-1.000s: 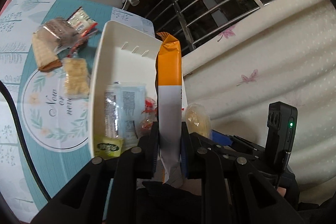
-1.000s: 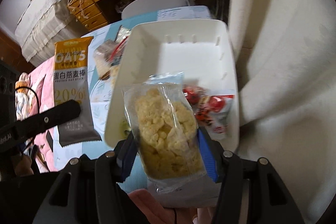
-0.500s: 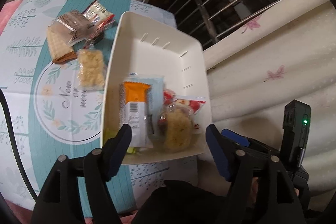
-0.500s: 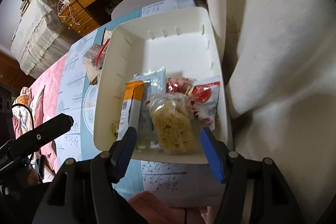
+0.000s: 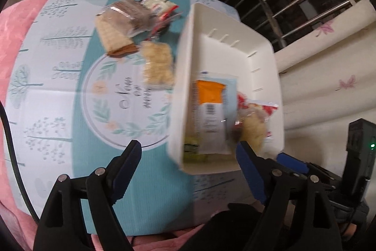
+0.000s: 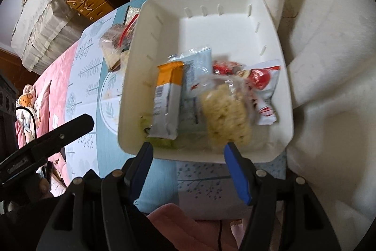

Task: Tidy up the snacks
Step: 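Open the left tool over the tray while the right tool releases the puffed-snack bag into it, then move the left tool to the clear bread bag while the right tool approaches another puffed-snack bag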

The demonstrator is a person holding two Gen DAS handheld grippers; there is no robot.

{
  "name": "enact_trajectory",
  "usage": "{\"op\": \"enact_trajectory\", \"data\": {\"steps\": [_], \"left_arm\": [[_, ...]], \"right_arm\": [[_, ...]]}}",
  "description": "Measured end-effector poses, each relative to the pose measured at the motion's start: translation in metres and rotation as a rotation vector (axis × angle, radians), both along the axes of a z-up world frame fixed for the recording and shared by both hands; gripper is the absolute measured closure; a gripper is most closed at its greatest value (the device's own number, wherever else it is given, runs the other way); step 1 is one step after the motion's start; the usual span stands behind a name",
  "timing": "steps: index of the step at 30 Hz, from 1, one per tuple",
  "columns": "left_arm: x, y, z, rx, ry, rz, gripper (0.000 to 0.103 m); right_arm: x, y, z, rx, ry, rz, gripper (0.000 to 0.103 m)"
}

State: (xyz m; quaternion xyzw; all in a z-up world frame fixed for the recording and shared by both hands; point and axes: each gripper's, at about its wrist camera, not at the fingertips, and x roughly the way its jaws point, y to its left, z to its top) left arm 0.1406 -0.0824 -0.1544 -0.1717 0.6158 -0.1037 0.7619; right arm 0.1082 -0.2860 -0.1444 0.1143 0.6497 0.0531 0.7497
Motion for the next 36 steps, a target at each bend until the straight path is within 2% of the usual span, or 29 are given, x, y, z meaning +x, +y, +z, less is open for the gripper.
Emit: {"op": "enact_trajectory", "data": {"steps": [7,9,14,18,22,27,32,36], "left_arm": [[-0.004,0.052,0.001,0.061,0.029,-0.019,0.021],[-0.005,0.067,0.003,0.066,0.033,-0.033,0.018],[-0.004,0.116,0.001,0.095,0.067,-0.05,0.017],[0.002,0.152,-0.003,0.134,0.086,-0.066,0.017],[0.012,0.188,-0.005,0.176,0.101,-0.064,0.017],[0.032,0.218,-0.003,0.192,0.097,-0.061,0.017],[0.064,0.221,0.008,0.185,0.064,-0.108,0.017],[0.097,0.207,0.011,0.218,0.033,-0.169,0.017]], "right_arm": [[0.002,0.044,0.005,0.02,0.011,-0.009,0.04],[0.003,0.061,0.007,0.03,0.007,-0.02,0.04],[0.006,0.102,0.003,0.083,0.003,-0.053,0.04],[0.008,0.133,0.002,0.099,-0.033,-0.094,0.04],[0.007,0.157,0.004,0.074,-0.105,-0.17,0.04],[0.006,0.175,0.009,0.054,-0.219,-0.276,0.04],[0.013,0.173,0.011,0.066,-0.271,-0.414,0.04],[0.02,0.161,0.006,0.095,-0.311,-0.593,0.039]]}}
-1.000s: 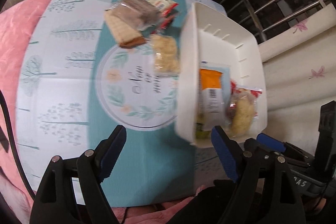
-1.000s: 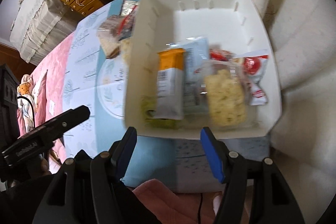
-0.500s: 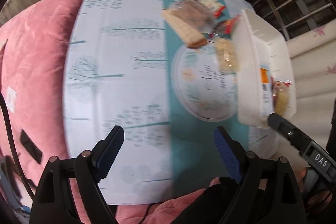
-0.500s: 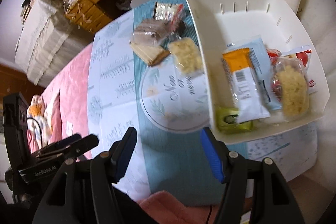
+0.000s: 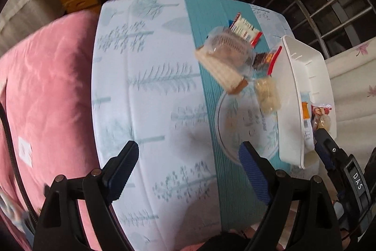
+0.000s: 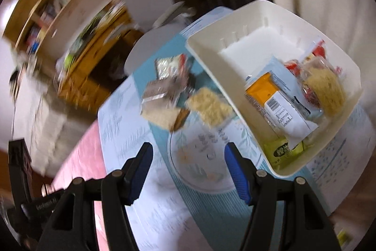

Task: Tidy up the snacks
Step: 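Move the left tool to the clear bread bag while the right tool approaches another puffed-snack bag, then grasp the clear bread bag with the left tool while the right tool grasps the puffed-snack bag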

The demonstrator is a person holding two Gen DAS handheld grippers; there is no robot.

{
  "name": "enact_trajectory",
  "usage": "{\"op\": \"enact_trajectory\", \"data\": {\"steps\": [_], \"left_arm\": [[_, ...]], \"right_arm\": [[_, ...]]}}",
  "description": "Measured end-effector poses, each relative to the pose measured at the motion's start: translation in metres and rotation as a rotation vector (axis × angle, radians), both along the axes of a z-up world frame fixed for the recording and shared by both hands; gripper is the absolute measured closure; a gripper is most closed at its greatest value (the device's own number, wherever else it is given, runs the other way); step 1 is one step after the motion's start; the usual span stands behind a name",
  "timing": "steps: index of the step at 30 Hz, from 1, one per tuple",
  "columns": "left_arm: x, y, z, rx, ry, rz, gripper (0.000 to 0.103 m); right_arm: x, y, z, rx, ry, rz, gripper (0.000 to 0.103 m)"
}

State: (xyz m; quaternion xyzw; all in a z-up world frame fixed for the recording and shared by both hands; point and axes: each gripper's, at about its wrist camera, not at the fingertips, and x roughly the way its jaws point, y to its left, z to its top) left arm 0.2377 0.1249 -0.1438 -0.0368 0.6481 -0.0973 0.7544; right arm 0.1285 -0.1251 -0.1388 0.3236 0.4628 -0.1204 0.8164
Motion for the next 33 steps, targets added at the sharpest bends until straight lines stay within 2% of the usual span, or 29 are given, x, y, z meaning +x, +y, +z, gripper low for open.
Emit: {"op": "enact_trajectory", "data": {"steps": [4,11,18,21,24,28,33], "left_arm": [[0.033,-0.017,0.001,0.038,-0.005,-0.058,0.017],[0.093,-0.06,-0.011,0.103,0.027,-0.17,0.016],[0.142,-0.094,-0.038,0.14,0.049,-0.233,0.016],[0.161,-0.107,-0.058,0.152,0.082,-0.255,0.016],[0.173,-0.12,-0.08,0.199,0.12,-0.275,0.016],[0.185,-0.128,-0.103,0.179,0.162,-0.279,0.016],[0.192,-0.135,-0.119,0.122,0.204,-0.269,0.005]], "right_arm": [[0.013,-0.003,-0.017,0.043,0.022,-0.115,0.037],[0.027,-0.009,-0.047,0.098,0.053,-0.34,0.024],[0.047,-0.006,-0.074,0.112,0.124,-0.439,0.02],[0.055,-0.003,-0.082,0.087,0.136,-0.46,0.02],[0.063,-0.003,-0.096,0.079,0.176,-0.489,0.02],[0.068,-0.004,-0.108,0.073,0.196,-0.538,0.021],[0.077,-0.004,-0.118,0.062,0.195,-0.55,0.021]]}}
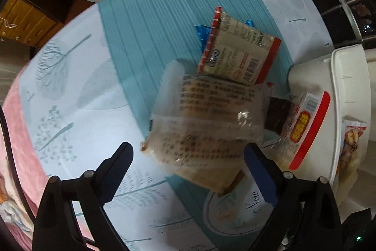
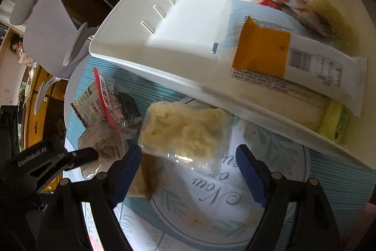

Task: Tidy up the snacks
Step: 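Grasp the clear bread bag with the left tool while the right tool grasps the puffed-snack bag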

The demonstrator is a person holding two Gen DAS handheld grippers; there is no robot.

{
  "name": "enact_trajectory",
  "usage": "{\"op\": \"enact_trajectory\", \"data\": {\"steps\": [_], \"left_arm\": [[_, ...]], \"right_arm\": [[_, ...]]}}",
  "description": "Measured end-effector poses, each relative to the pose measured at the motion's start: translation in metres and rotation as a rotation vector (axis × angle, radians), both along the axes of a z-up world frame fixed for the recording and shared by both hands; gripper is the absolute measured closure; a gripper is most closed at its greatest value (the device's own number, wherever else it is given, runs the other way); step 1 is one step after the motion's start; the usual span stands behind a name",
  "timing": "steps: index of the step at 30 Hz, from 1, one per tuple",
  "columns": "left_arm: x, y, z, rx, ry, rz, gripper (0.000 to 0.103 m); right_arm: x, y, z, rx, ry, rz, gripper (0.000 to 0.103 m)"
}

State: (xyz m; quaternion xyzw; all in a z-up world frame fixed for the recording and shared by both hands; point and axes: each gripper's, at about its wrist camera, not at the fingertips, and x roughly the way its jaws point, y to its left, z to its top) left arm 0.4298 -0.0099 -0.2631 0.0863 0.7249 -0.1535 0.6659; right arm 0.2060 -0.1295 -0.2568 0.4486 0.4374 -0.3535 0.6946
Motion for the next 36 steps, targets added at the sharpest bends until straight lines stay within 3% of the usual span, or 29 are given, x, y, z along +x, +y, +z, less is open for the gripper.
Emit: {"op": "enact_trajectory", "data": {"steps": [2,7,15,26,31,36], "left_arm": [[0.003,-0.004,-0.004,-0.005,0.002,0.005,0.001],[0.006,-0.012,-0.015,-0.039,0.048,0.011,0.0],[0.013,-0.018,-0.029,-0.074,0.052,0.019,0.0],[0.011,-0.027,-0.032,-0.055,-0.069,-0.035,0.001],[0.006,-0.022,-0.027,-0.057,-0.121,-0.029,0.01],[-0.003,-0.012,-0.021,-0.065,-0.125,-0.004,0.018]], "right_arm": [[0.004,0.0,-0.005,0.005,0.001,0.0,0.02],[0.008,-0.001,-0.011,0.001,0.004,-0.012,0.021],[0.023,0.0,-0.018,-0.05,0.025,0.023,0.02],[0.046,0.008,-0.022,-0.2,0.09,0.107,0.015],[0.055,0.011,-0.023,-0.249,0.11,0.162,0.016],[0.06,0.012,-0.022,-0.258,0.117,0.236,0.03]]}}
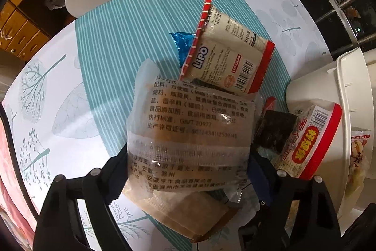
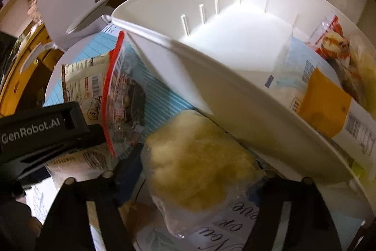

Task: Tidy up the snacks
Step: 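Grasp the clear bread bag with the left tool while the right tool grasps the puffed-snack bag, then carry the bread bag with the left tool while the right tool carries the snack bag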

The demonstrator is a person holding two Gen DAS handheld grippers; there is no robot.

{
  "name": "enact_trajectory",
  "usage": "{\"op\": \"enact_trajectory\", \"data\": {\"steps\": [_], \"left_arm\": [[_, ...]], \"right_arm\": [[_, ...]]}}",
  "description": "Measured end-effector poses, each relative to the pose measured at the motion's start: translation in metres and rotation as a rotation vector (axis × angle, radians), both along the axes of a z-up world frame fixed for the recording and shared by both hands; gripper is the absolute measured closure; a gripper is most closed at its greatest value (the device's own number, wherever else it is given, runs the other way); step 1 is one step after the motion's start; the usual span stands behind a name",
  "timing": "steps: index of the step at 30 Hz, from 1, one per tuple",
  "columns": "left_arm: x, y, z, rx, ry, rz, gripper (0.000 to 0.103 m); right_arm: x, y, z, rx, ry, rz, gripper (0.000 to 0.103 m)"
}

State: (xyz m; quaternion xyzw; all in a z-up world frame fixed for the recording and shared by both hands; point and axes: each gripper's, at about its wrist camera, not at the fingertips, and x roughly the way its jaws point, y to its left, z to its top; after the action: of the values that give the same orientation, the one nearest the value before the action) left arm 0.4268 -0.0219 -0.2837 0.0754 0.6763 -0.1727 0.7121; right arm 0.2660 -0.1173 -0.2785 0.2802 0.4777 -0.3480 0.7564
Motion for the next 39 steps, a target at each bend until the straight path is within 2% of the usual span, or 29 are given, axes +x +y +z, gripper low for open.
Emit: {"op": "enact_trajectory", "data": {"steps": [2,7,10,15,20,24,29,32,39], "left_arm": [[-0.002,0.003,0.001,0.001,0.003,0.017,0.019],[-0.015,0.013,0.004,0.003,0.001,0.015,0.02],[-0.023,0.021,0.005,-0.011,0.016,0.047,0.021],[-0.038,0.036,0.011,-0.02,0.025,0.093,0.021],[-0.064,0.054,0.031,-0.013,0.007,0.144,0.02],[-0.085,0.071,0.058,-0.022,-0.055,0.167,0.02],[-0.117,0.1,0.086,-0.088,-0.096,0.216,0.02],[-0.141,0.11,0.1,-0.162,-0.144,0.222,0.02],[-0.197,0.124,0.13,-0.289,-0.209,0.198,0.02]], "right_arm": [[-0.001,-0.001,0.002,0.015,0.003,0.018,0.037],[-0.008,-0.011,0.004,0.141,0.01,-0.01,0.044],[-0.014,-0.011,0.006,0.182,0.001,0.016,0.049],[-0.028,-0.006,0.009,0.207,0.038,0.047,0.05],[-0.041,-0.003,0.015,0.243,0.058,0.062,0.05],[-0.05,0.003,0.031,0.239,0.052,0.09,0.05],[-0.059,0.012,0.057,0.233,0.034,0.124,0.05],[-0.062,0.019,0.076,0.22,0.006,0.163,0.05],[-0.086,0.026,0.13,0.147,-0.124,0.275,0.051]]}}
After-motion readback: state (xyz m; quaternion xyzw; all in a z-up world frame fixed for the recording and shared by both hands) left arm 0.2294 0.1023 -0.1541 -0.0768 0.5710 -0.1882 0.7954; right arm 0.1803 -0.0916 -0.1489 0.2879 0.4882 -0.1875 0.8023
